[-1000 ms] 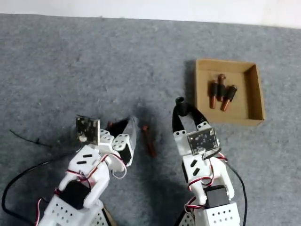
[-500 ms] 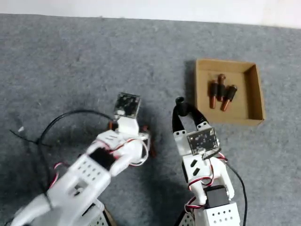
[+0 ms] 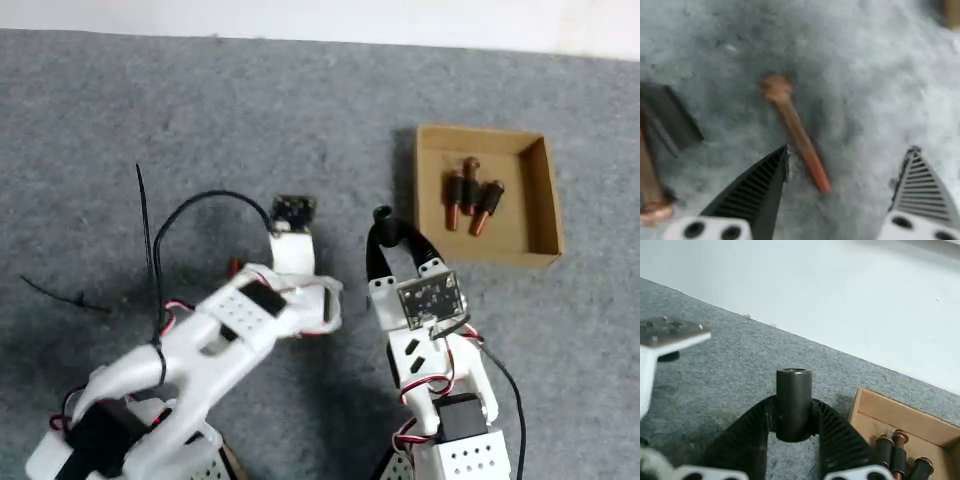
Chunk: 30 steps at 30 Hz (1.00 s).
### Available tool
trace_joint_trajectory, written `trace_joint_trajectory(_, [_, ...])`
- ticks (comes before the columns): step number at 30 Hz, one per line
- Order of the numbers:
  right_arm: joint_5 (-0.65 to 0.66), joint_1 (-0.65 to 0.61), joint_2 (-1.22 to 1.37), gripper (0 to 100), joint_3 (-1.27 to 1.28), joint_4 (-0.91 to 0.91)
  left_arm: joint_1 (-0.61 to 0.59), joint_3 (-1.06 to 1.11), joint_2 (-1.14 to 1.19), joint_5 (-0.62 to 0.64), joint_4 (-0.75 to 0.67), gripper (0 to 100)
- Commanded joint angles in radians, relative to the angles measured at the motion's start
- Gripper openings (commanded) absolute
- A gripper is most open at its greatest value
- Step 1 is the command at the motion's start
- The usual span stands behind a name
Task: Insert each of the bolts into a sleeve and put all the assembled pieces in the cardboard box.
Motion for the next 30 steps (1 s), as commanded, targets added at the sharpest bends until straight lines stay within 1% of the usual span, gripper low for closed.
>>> trace_joint_trajectory(1, [0.008, 0.010, -0.021, 0.5, 0.068, -0.027, -0.076, -0.088, 0.058, 0.009, -0.018, 33])
trace_joint_trajectory(13, [0.008, 0.010, -0.021, 0.5, 0.068, -0.027, -0.097, -0.202, 0.282, 0.009, -0.014, 33])
trace_joint_trajectory(24, [0.009, 0.010, -0.021, 0.5, 0.068, -0.027, -0.097, -0.206, 0.297, 0.011, -0.012, 33])
trace_joint_trajectory(27, [0.009, 0.012, -0.021, 0.5, 0.068, -0.028, -0.097, -0.206, 0.300, 0.011, -0.012, 28])
trace_joint_trajectory(30, [0.009, 0.012, -0.021, 0.5, 0.068, -0.028, -0.097, -0.206, 0.300, 0.009, -0.012, 16])
